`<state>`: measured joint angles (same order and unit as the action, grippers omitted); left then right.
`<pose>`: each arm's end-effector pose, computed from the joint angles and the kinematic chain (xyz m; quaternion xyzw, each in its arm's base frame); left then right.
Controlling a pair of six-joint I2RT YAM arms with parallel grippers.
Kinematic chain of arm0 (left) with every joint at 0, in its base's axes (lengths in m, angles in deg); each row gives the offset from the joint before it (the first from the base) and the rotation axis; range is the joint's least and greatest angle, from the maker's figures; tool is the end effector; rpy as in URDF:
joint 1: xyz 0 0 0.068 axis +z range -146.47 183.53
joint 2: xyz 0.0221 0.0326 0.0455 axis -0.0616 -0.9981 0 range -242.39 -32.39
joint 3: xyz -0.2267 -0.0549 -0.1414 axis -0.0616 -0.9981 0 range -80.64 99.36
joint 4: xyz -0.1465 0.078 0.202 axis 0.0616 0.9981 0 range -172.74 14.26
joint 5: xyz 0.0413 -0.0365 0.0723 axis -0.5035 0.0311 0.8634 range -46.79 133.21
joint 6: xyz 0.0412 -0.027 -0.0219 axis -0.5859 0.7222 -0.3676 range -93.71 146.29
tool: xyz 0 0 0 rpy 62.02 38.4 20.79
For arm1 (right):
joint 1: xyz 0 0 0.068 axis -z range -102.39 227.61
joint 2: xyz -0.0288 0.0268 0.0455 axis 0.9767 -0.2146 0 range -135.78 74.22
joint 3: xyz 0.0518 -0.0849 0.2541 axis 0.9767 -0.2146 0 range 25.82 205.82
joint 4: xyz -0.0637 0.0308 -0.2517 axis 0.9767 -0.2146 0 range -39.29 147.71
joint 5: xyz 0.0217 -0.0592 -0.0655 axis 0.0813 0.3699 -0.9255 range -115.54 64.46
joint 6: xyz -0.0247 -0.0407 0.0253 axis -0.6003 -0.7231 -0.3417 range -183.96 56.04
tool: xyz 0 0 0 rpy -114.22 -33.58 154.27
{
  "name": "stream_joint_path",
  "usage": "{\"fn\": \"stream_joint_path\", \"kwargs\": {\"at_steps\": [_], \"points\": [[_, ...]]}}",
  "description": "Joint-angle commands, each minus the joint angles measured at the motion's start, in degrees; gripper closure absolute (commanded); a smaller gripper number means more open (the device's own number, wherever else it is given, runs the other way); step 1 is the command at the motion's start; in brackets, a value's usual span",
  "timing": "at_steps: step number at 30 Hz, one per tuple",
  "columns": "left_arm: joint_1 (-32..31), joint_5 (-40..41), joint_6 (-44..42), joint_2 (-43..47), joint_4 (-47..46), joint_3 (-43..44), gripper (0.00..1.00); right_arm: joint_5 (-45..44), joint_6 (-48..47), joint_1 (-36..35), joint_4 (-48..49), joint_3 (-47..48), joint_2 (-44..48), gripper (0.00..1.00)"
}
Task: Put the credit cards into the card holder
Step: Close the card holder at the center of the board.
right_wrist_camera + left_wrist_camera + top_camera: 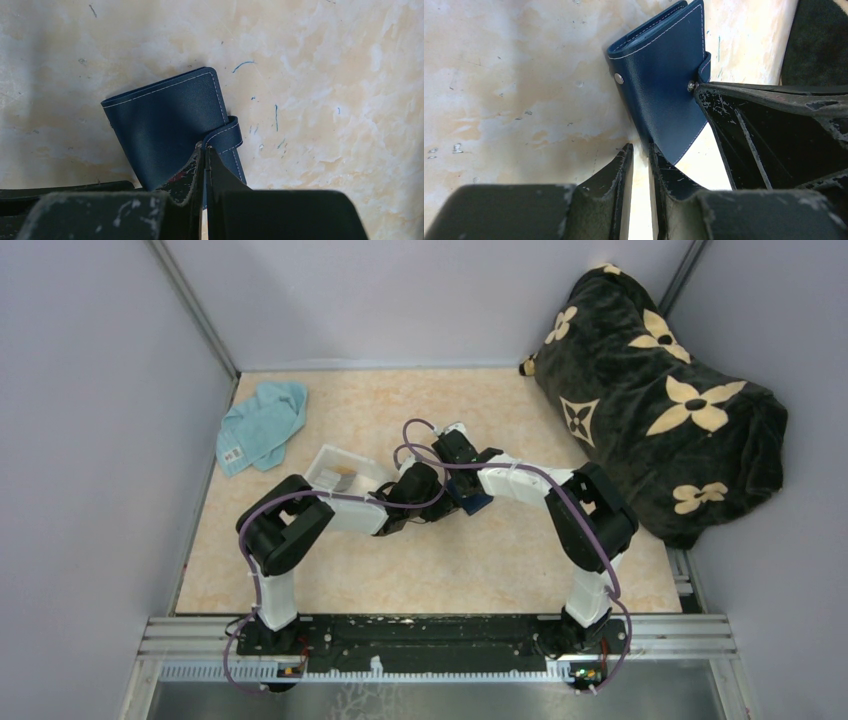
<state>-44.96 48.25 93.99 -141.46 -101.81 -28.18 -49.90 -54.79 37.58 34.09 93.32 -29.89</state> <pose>0.2529 -0.2810 0.1247 -0.1687 0.8804 -0.3540 0.2668 0.2925 0.2266 0.1793 -0.1991 0.9251 -0.0808 0.3132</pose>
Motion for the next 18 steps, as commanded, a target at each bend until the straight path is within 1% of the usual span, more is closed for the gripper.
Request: {"fn": "stream_joint_path", "kwargs": {"at_steps": [1,18], "points": [[0.16,0.64,-1.15,-2.96,4.74,-0.96,0.75,1.83,1.29,-0.84,0.05,1.75,-0.52,1.0],[0.16,0.52,-1.26,-3.27,5.0,-0.57,0.75,2.66,1.29,-0.93,-0.34,2.98,-0.55,1.0]]}}
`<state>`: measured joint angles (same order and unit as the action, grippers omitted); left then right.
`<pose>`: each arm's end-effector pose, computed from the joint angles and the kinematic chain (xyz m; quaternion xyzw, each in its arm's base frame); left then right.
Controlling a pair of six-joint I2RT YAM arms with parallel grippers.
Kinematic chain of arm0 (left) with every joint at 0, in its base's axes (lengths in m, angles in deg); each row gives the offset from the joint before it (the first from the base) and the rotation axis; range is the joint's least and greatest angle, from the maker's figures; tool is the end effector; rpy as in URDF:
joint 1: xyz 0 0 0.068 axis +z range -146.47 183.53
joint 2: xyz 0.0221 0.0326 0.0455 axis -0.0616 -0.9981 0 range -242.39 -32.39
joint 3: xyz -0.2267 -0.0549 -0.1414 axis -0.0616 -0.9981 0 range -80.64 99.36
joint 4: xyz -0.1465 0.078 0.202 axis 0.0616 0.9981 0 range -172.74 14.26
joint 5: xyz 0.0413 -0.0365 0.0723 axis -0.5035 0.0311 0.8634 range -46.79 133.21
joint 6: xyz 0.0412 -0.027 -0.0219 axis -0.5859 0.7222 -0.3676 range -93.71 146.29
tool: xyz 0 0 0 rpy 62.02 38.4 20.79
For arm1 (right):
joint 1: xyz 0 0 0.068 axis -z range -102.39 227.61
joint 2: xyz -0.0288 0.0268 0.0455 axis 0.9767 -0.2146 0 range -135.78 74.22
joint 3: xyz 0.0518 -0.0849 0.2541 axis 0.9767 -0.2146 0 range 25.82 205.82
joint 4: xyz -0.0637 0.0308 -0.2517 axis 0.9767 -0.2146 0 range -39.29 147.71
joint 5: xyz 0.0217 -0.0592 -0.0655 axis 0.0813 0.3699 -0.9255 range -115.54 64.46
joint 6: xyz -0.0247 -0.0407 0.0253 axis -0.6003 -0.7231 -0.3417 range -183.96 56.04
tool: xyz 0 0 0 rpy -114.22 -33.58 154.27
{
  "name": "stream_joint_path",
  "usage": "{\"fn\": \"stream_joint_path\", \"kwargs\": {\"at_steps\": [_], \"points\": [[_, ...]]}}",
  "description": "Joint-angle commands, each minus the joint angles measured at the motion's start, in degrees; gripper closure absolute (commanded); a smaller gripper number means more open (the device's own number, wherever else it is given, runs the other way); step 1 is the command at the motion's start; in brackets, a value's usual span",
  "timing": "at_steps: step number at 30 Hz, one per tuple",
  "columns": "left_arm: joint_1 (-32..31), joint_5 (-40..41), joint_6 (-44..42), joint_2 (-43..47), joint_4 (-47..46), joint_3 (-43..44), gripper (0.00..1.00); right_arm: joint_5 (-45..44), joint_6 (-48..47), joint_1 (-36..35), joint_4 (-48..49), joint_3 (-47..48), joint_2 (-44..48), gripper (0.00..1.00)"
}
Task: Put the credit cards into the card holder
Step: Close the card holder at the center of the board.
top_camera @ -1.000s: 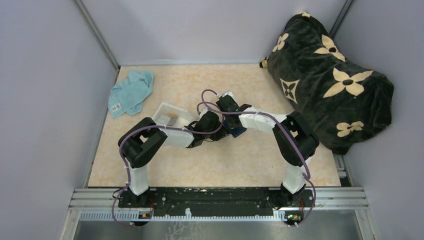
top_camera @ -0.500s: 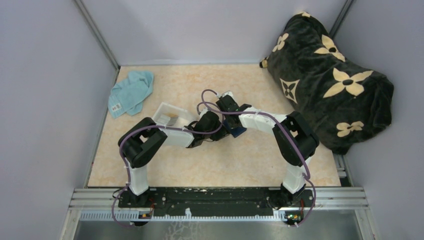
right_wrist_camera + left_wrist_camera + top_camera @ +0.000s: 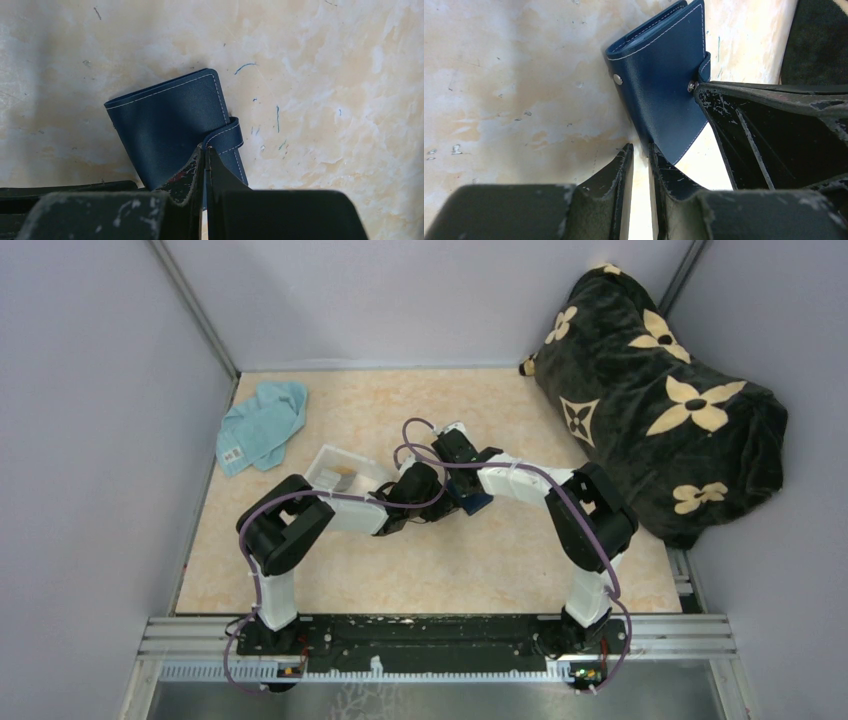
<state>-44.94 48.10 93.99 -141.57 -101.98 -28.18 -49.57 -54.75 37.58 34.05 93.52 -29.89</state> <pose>0.2530 -0.2811 0.1243 -0.1683 0.8802 -0.3550 0.2661 0.2929 0.2271 0.1802 -0.1993 0.9252 -0.0776 0.3134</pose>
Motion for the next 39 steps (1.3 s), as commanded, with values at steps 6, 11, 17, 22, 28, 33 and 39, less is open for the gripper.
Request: {"fn": "stream_joint_path", "kwargs": {"at_steps": [6,11,17,22,28,33,39], "points": [[0.21,0.64,-1.39,-3.18,5.23,-0.57,0.75,2.87,1.36,-1.01,-0.07,2.1,-1.57,1.0],[0.15,0.75,-1.61,-3.13,5.31,-0.46,0.75,3.16,1.33,-1.01,-0.34,1.85,-2.53,1.0],[0.2,0.7,-1.69,-3.4,5.53,-0.24,0.75,3.9,1.36,-1.1,-0.78,1.68,-4.25,1.0],[0.31,0.74,-1.69,-3.42,5.53,-0.43,0.75,4.4,1.26,-1.52,-1.46,2.49,-5.85,1.0],[0.41,0.74,-1.7,-3.52,5.37,-0.68,0.75,4.98,1.42,-2.52,-2.18,3.1,-8.18,1.0],[0.48,0.67,-1.53,-3.62,4.97,-1.19,0.75,5.55,1.69,-3.26,-2.49,3.61,-10.17,1.0],[0.65,0.64,-1.43,-3.67,4.46,-1.3,0.75,6.18,2.44,-3.98,-3.04,3.78,-11.94,1.0]]}}
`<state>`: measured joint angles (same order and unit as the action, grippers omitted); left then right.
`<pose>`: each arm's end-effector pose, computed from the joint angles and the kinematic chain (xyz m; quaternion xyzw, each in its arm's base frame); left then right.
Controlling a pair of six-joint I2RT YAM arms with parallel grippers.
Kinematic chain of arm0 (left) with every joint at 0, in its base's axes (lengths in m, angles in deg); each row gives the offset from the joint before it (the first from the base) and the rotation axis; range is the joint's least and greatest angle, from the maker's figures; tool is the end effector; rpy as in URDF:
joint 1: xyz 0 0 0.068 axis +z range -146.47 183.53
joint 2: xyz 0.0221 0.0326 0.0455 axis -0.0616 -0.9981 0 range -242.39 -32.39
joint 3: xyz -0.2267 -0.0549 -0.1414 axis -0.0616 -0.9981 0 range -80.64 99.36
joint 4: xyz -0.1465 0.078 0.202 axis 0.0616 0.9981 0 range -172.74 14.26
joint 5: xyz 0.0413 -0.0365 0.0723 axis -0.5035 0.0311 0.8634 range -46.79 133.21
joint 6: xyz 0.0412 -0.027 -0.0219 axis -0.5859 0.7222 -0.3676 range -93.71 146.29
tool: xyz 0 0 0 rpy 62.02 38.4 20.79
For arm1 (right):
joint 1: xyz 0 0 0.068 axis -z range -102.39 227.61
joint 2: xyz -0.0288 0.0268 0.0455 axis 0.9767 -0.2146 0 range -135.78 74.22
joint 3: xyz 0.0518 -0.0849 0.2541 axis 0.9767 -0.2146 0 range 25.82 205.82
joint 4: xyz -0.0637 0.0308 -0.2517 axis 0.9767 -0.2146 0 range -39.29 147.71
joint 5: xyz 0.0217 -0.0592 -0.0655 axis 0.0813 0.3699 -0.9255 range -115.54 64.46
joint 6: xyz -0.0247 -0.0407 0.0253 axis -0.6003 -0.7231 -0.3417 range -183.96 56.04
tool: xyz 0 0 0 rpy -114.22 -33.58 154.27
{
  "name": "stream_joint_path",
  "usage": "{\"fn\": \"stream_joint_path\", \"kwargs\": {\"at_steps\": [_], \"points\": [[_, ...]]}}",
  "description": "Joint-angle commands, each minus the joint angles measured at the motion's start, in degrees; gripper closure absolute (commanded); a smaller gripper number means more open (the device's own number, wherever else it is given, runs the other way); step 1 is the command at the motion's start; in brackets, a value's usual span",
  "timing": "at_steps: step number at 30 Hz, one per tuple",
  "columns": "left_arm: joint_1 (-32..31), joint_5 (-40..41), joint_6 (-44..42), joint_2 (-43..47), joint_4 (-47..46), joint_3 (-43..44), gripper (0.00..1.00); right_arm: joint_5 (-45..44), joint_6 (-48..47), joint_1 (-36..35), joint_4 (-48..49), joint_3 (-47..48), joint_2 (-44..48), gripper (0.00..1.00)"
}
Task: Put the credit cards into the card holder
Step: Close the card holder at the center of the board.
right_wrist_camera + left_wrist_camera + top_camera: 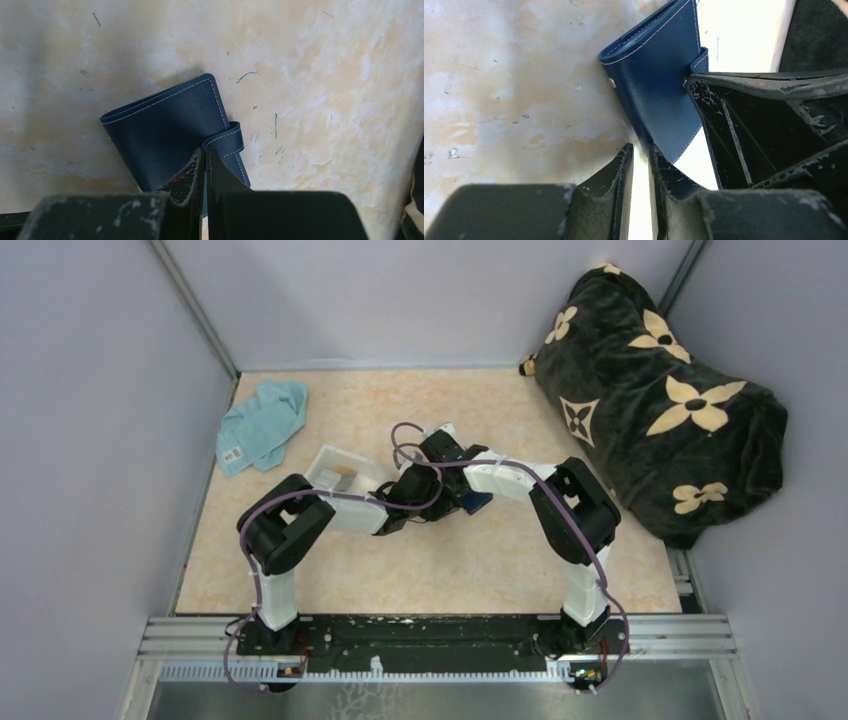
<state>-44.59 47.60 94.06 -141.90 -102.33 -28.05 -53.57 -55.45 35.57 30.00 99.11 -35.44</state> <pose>0.2552 -0.2805 0.1234 -0.1696 0.8795 -0.3575 0.2643 0.2992 0.2473 0.1704 -0.2208 0.9210 -0.1205 0.2975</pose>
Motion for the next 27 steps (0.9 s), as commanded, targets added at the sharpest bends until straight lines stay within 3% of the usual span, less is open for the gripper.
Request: {"fn": "stream_joint_path", "kwargs": {"at_steps": [1,27], "points": [[0.35,1.02,-1.44,-3.53,4.74,-1.44,0.75,10.35,3.36,-2.14,1.02,-1.98,-6.68,1.0],[0.31,2.45,2.41,-0.21,1.83,-9.67,0.76,20.93,15.01,-4.36,12.14,-12.84,-11.83,1.0]]}}
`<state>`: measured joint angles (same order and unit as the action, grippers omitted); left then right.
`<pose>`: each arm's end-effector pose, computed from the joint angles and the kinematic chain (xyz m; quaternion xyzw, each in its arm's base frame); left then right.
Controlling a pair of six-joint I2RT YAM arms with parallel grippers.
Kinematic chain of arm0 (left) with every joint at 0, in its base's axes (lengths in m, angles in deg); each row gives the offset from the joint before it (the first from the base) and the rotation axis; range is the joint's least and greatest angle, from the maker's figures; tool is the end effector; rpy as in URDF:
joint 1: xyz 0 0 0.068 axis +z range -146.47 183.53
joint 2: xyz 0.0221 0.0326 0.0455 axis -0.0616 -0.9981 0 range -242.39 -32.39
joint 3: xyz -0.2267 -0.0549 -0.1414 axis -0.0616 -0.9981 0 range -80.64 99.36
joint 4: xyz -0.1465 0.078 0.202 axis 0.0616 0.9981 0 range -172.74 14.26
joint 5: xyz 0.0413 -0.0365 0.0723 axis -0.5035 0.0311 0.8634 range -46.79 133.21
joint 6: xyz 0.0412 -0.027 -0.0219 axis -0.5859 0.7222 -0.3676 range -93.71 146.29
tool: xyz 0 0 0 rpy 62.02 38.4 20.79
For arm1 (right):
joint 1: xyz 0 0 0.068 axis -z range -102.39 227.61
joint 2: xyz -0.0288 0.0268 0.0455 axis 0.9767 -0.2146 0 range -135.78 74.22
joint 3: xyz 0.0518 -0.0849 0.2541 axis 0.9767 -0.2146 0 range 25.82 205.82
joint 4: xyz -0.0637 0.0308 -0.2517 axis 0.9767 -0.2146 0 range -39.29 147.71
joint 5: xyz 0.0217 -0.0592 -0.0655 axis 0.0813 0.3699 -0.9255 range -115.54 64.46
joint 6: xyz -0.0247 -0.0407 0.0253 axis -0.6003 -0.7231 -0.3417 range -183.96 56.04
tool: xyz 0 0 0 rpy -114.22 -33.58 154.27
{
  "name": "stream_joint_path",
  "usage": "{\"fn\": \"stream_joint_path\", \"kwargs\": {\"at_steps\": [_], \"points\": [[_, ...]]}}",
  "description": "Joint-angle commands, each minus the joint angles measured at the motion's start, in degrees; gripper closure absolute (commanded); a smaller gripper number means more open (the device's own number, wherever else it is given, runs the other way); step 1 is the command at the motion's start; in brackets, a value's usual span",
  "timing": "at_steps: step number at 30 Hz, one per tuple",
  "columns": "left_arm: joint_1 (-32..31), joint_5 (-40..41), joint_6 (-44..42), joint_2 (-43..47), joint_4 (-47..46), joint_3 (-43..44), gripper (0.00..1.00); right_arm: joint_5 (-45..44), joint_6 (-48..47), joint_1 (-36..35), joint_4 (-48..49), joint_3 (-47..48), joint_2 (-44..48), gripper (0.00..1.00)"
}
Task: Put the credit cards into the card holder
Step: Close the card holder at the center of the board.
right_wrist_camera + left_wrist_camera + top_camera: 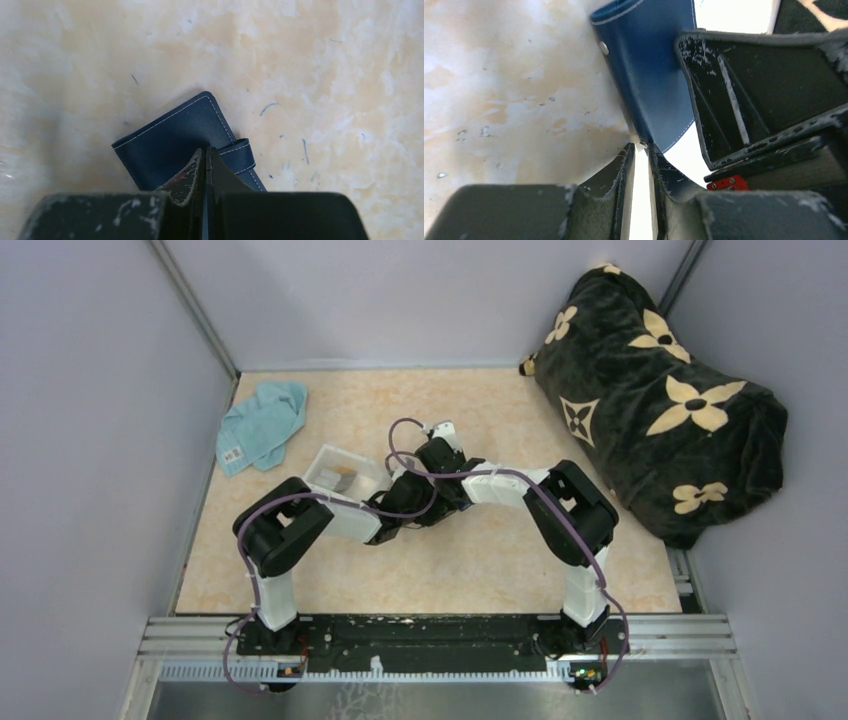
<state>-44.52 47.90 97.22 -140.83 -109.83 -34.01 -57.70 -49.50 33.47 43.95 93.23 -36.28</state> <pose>0.2442 -0.2674 0.1140 -0.1942 0.8638 -0.3810 0.2665 0.2926 0.2576 0.1501 -0.1595 0.9105 -0.0973 0.3690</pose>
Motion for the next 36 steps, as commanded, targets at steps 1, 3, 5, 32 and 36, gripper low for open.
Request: {"fn": "stream_joint_path", "kwargs": {"at_steps": [1,3,5,32,36], "points": [[0.24,2.02,-0.53,-1.21,9.04,-4.07,0.76,25.05,9.45,-2.27,-1.7,-7.21,-11.05,1.0],[0.27,2.07,-0.39,-0.91,8.91,-4.43,0.76,24.62,9.81,-2.27,-1.87,-7.73,-10.78,1.0],[0.25,2.21,-0.27,-0.59,8.98,-4.61,0.76,24.05,10.25,-2.27,-2.12,-8.14,-10.12,1.0],[0.33,6.18,-2.02,7.36,14.77,-7.3,0.74,18.32,11.94,-2.27,-6.45,-8.14,5.11,0.64],[0.47,7.83,-2.48,8.88,16.49,-7.54,0.74,17.81,12.06,-2.27,-5.48,-8.33,7.91,0.64]]}}
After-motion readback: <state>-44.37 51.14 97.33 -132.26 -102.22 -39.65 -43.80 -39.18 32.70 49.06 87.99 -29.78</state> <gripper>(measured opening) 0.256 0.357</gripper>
